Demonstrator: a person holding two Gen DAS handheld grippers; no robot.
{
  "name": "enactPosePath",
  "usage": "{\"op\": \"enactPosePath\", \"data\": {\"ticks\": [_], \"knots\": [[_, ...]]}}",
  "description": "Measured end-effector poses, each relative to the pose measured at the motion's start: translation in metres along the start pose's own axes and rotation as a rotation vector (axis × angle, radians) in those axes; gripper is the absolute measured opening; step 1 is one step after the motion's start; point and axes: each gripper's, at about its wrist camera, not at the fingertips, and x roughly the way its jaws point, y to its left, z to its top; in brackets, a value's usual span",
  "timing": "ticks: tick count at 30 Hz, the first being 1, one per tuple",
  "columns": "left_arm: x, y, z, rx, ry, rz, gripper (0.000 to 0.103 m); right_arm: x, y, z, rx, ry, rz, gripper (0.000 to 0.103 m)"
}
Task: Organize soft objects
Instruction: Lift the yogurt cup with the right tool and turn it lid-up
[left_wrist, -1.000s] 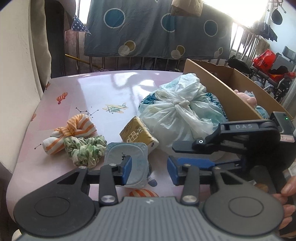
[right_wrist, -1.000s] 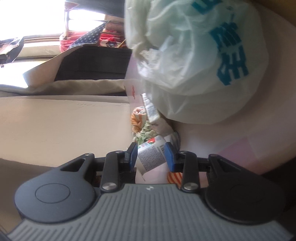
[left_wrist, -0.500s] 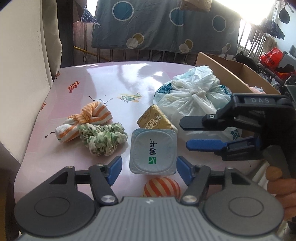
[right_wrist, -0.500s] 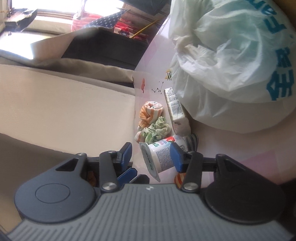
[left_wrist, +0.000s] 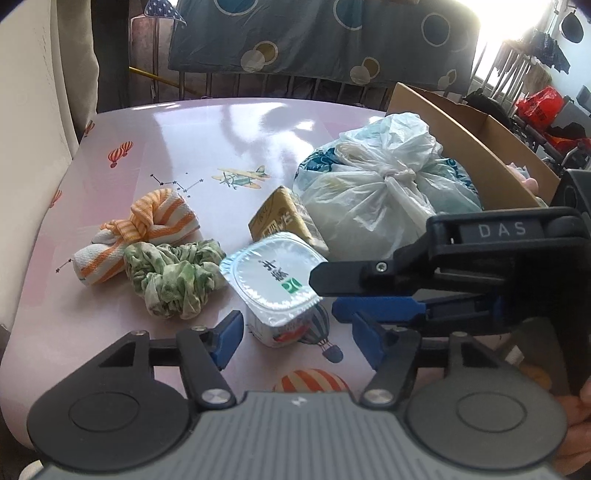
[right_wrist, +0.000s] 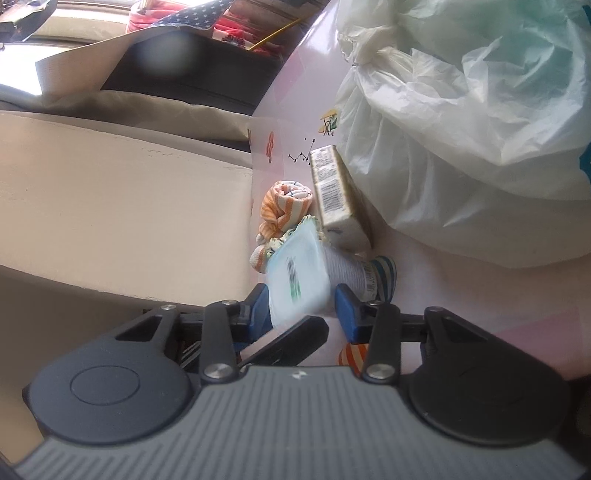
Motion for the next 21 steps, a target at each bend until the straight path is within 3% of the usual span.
{"op": "enactPosePath", "data": {"ticks": [3,13,21], "knots": [[0.0,-0.001,-0.001,-0.008,-0.002,-0.013,0.065,0.001,0.0,0.001,-0.003,-0.006,-0.002,0.038],[0.01,-0.003,0.004,0.062,-0.022,0.082,0.066,-0.001,0.004,0.006,-0.033,-0.067,-0.021,0.038],[0.023,0.003,0.01,0.044,-0.027,0.077,0.062,0.014,0.008,0.018,-0.04,-0.072,-0.037,0.036]]}}
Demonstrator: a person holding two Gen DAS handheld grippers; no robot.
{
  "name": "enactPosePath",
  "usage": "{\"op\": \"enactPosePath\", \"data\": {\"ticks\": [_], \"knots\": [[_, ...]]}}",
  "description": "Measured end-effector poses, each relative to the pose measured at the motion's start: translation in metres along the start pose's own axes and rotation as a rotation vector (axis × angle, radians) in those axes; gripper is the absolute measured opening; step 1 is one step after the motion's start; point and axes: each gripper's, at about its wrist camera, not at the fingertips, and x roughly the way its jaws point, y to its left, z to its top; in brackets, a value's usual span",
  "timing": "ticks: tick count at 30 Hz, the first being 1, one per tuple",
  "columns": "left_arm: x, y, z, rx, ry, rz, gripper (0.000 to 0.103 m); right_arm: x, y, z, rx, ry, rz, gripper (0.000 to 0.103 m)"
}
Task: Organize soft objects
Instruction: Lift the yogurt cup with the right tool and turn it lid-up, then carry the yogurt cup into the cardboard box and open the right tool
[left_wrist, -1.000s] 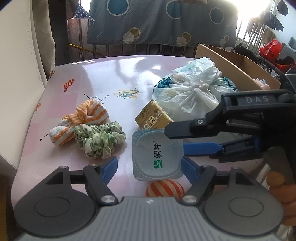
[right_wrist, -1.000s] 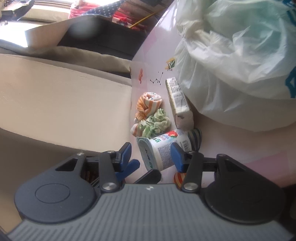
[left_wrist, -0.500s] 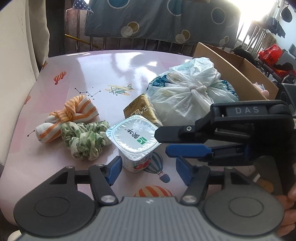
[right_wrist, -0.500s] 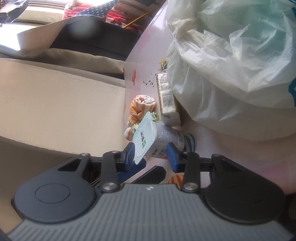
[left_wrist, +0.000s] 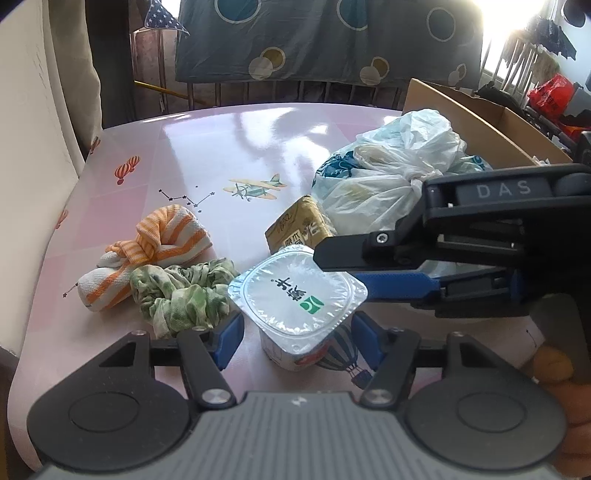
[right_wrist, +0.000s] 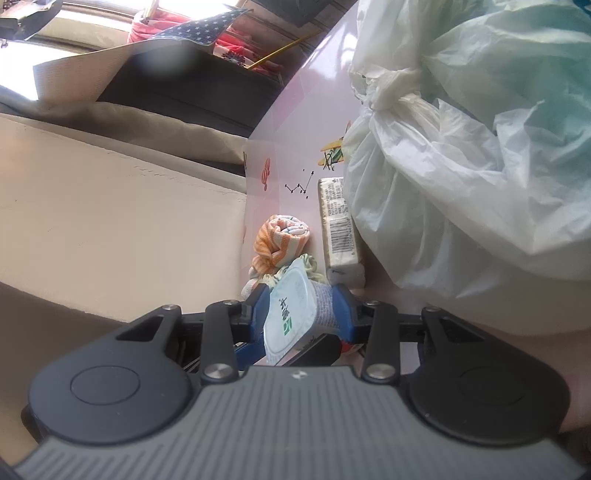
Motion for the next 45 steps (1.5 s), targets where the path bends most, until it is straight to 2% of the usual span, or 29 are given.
{"op": "enactPosePath", "data": {"ticks": [2,5,13,20,26,30,34,41,45], "knots": [[0.002,0.002,0.001,-0.009,-0.005,-0.011,0.056,0.004,-0.001,0.001,0.005,0.003,0.002,0.033],[0.002,0.003,0.002,-0.019,-0.007,-0.017,0.054,0.011,-0.001,0.002,0.01,0.012,0.011,0.028],[-0.009,0.004,-0.001,-0.043,-0.015,-0.008,0.051,0.003,0.012,0.001,-0.03,0.016,0.031,0.027],[-0.035,-0.002,-0.001,-0.037,-0.055,0.007,0.051,-0.013,0.022,-0.004,-0.038,0.017,0.07,0.027],[-0.069,-0.019,0.009,-0.014,-0.122,0.012,0.051,-0.045,0.043,-0.004,-0.07,-0.008,0.12,0.027],[-0.091,-0.042,0.026,0.029,-0.174,0.004,0.051,-0.079,0.057,0.002,-0.094,-0.048,0.147,0.027],[-0.107,-0.076,0.051,0.086,-0.22,-0.04,0.051,-0.124,0.067,0.019,-0.109,-0.101,0.156,0.027],[-0.109,-0.162,0.099,0.199,-0.257,-0.21,0.051,-0.232,0.062,0.059,-0.115,-0.236,0.119,0.029],[-0.089,-0.216,0.111,0.268,-0.229,-0.293,0.052,-0.296,0.039,0.076,-0.096,-0.316,0.063,0.029]]}}
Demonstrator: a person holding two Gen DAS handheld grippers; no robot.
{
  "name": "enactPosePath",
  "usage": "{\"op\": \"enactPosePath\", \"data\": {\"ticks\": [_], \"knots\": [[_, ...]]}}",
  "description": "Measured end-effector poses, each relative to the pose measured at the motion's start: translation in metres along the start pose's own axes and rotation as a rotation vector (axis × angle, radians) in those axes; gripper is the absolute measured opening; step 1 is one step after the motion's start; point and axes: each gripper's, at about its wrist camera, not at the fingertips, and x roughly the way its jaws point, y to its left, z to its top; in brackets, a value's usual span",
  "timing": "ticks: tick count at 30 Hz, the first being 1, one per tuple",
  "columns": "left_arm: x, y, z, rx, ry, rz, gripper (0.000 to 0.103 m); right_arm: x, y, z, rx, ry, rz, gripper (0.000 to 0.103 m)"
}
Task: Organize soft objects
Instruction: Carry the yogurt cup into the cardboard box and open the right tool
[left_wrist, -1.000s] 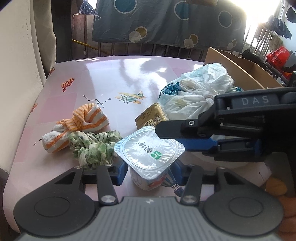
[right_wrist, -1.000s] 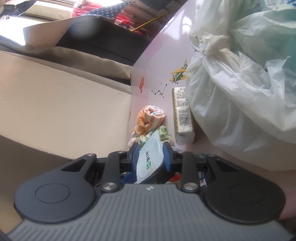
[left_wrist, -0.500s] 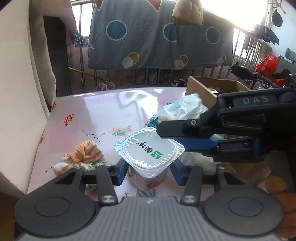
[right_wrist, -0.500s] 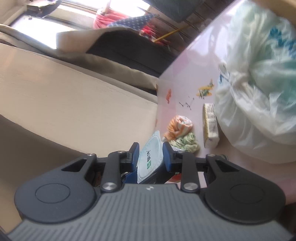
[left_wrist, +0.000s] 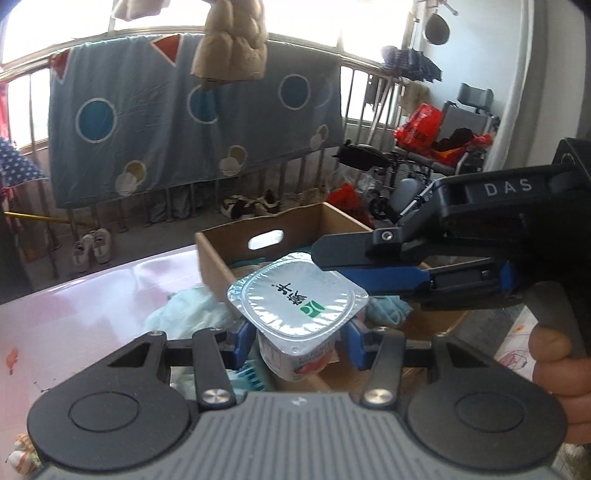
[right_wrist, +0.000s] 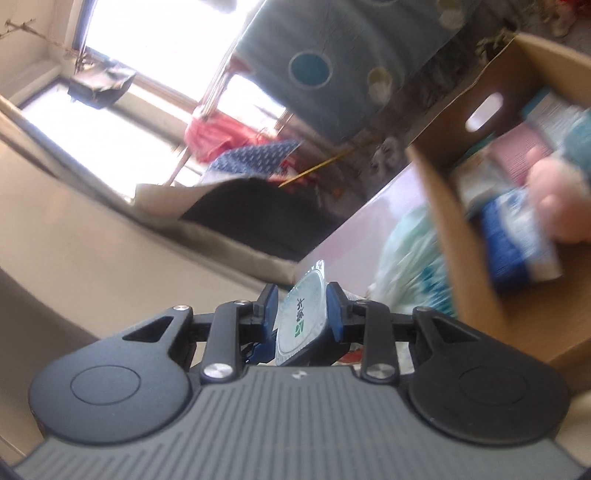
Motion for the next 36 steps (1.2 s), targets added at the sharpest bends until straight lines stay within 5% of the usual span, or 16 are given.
{"op": "enactPosePath", "data": {"ticks": [6,14,20,28,32,36], "knots": [[0.069,-0.03,0.005,-0.01,0.135,-0.103,0.052,-0.034,-0.064,0.021,0.107,-0.033,-0.09,0.03],[0.118,-0.032,-0.01,0.002,0.286,-0.078,0.051,-0.003,-0.143,0.023,0.25,0.092,-0.131,0.033],[0.102,-0.031,-0.004,0.019,0.245,-0.062,0.052,0.02,-0.169,0.032,0.242,0.191,-0.216,0.036],[0.059,-0.013,-0.007,-0.005,0.179,-0.02,0.052,0.032,-0.16,0.042,0.077,0.197,-0.372,0.04],[0.036,0.01,-0.016,-0.038,0.157,0.035,0.053,0.057,-0.162,0.045,0.012,0.315,-0.453,0.04],[0.014,0.038,-0.034,-0.087,0.155,0.109,0.053,0.074,-0.168,0.046,0.032,0.408,-0.439,0.041]]}}
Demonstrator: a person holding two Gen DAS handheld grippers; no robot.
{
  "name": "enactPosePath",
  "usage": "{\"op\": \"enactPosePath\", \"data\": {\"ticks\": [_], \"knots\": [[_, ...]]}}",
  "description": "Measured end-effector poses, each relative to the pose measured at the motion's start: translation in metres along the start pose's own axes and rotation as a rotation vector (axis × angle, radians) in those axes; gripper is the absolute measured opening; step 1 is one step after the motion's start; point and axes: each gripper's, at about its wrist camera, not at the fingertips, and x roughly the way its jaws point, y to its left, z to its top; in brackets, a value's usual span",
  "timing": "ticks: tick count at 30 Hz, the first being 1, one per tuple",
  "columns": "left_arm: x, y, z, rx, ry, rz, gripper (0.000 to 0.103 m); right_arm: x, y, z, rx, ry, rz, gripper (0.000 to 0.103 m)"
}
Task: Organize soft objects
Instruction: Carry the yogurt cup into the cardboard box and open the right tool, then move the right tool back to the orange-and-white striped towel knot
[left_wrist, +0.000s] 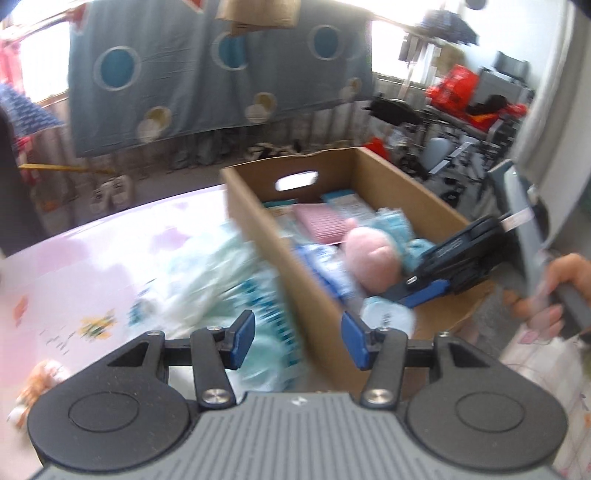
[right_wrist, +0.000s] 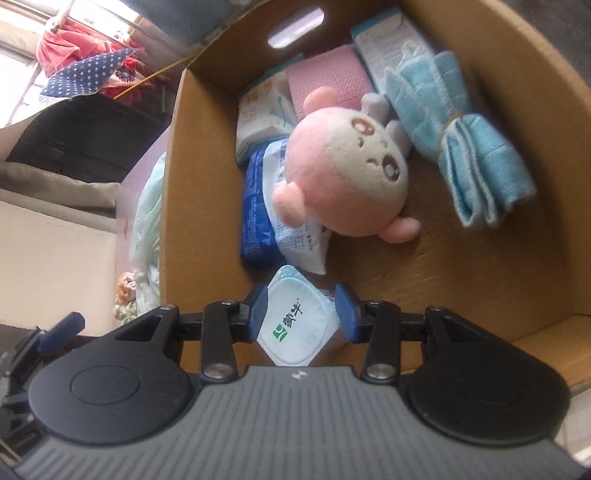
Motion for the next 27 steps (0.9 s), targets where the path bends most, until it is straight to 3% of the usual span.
{"op": "enactPosePath", "data": {"ticks": [2,10,13,17,22,27], "knots": [[-0.007,0.017,-0.01,-0.031,0.003,0.029,0.053,0.005,-0.002,0.0,0.047,0.025,0.064,0.041],[-0.031,0.071,-0.051,-0.154,0.011,0.118,0.053,0.017,0.005,-0.014,0.113,0.022,0.162,0.044],[-0.041,0.082,-0.066,-0.171,-0.008,0.165,0.055,0.012,0.007,-0.017,0.127,-0.009,0.143,0.045],[-0.054,0.097,-0.085,-0.186,-0.034,0.243,0.056,-0.019,0.022,-0.016,0.074,-0.135,0.092,0.047],[-0.056,0.109,-0.104,-0.193,-0.043,0.31,0.056,-0.047,0.068,-0.019,-0.044,-0.228,0.138,0.049],[-0.054,0.12,-0.116,-0.203,-0.059,0.378,0.056,-0.012,0.14,-0.026,-0.178,-0.124,0.237,0.049]]}}
